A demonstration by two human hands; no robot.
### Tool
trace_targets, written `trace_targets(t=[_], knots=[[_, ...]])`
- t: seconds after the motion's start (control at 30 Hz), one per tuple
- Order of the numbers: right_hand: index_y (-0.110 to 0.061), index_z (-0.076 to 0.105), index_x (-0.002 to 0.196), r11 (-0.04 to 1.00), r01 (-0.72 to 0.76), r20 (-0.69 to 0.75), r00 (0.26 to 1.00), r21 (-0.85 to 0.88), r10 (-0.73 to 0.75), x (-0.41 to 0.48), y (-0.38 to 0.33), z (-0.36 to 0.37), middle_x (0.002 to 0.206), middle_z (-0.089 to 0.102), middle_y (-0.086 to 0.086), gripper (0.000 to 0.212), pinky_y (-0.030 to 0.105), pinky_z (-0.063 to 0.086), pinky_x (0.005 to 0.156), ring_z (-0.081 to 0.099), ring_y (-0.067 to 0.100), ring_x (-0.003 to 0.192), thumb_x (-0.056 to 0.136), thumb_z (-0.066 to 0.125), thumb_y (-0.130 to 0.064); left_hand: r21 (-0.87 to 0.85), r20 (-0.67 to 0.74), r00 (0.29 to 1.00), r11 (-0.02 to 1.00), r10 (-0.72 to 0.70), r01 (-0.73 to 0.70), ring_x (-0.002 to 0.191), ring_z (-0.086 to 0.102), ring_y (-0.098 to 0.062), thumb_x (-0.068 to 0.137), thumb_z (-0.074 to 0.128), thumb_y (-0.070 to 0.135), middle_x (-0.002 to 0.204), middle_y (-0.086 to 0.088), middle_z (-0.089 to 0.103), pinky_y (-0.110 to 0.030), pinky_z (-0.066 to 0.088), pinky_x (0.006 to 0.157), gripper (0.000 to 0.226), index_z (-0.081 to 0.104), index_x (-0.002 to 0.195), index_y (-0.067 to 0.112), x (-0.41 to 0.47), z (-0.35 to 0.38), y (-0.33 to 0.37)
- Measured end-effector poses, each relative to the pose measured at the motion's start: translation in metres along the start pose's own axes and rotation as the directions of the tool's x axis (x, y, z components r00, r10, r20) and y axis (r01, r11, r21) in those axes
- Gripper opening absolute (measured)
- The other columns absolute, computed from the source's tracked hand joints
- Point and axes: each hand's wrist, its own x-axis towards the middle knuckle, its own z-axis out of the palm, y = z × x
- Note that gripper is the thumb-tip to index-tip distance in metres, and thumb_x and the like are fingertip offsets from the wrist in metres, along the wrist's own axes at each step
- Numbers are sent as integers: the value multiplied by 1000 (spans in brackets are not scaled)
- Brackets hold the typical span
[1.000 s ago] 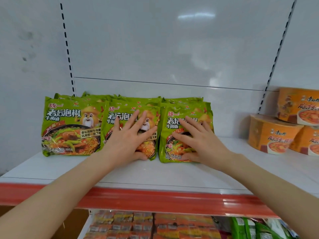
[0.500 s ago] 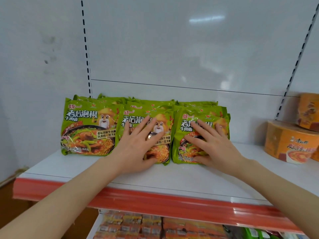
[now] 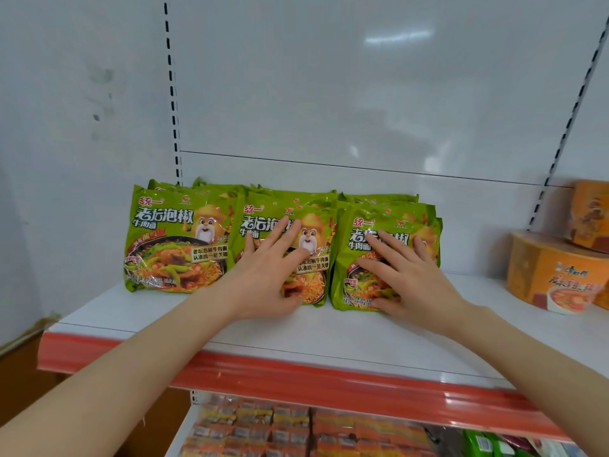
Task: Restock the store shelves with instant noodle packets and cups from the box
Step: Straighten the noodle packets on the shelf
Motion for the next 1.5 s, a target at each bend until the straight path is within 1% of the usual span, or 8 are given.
trace_targets(t=[0.13, 0.4, 0.57, 0.67, 0.77, 0.93, 1.17, 1.5], knots=[[-28, 44, 122, 998, 5, -4, 1000, 58, -5, 0, 3, -1, 138, 49, 12, 67, 67, 38, 88, 46, 35, 127, 61, 68, -42, 28, 84, 996, 999, 34, -36, 131, -34, -13, 86, 60, 29, 154, -2, -22, -57, 6, 112, 67, 24, 143, 31, 1, -2, -10], [-26, 46, 119, 1000, -9, -19, 1000, 20, 9, 2, -3, -3, 135, 52, 13, 76, 66, 40, 86, 51, 34, 123, 54, 83, -40, 50, -45, 999, 999, 20, -18, 142, -19, -25, 84, 64, 26, 156, -8, -12, -55, 7, 113, 69, 28, 143, 30, -5, 3, -3], [-24, 48, 122, 999, -29, -72, 997, 24, 30, 1, -7, -4, 133, 54, 12, 57, 64, 41, 88, 51, 31, 123, 71, 49, -50, -45, -87, 996, 999, 1, -5, 144, -11, -23, 83, 65, 35, 156, -8, -5, -51, 12, 115, 76, 23, 146, 29, -14, 3, -9], [-20, 54, 120, 998, -7, -106, 994, 64, 14, 8, -15, -7, 131, 56, 13, 53, 62, 41, 89, 53, 32, 121, 76, 42, -48, -51, -139, 990, 999, -10, 3, 144, 1, -27, 78, 70, 36, 156, -12, 7, -57, 20, 112, 76, 33, 143, 23, -26, 1, -22], [-16, 59, 119, 992, 81, -157, 985, 99, -65, 24, -36, -9, 130, 56, 16, 49, 58, 43, 90, 54, 34, 120, 76, 62, -40, 0, -181, 979, 995, -97, 99, 143, 11, -33, 73, 75, 33, 153, -17, 17, -62, 27, 106, 75, 41, 138, 17, -44, -5, -40], [-17, 63, 115, 968, 223, -140, 968, 111, -207, 56, -72, -6, 128, 57, 19, 55, 54, 48, 90, 55, 35, 118, 66, 80, -33, 20, -43, 918, 919, -394, 395, 143, -6, -33, 79, 66, 44, 156, -15, -5, -54, 21, 112, 89, 12, 148, 27, -65, -11, -75], [-23, 70, 98, 964, 258, -77, 965, 71, -252, 79, -83, 5, 119, 64, 14, 58, 50, 55, 80, 61, 31, 111, 44, 91, -28, -35, -1, 913, 912, -409, 409, 143, -9, -31, 79, 69, 32, 155, -13, -8, -50, 21, 111, 82, 19, 145, 32, -64, -9, -90], [-23, 73, 92, 976, 207, -129, 972, 72, -196, 81, -89, 7, 116, 66, 13, 54, 50, 53, 78, 63, 29, 108, 42, 91, -24, -60, -58, 916, 917, -397, 394, 143, -8, -31, 79, 70, 29, 155, -11, -7, -49, 24, 111, 80, 23, 143, 32, -66, -3, -93]])
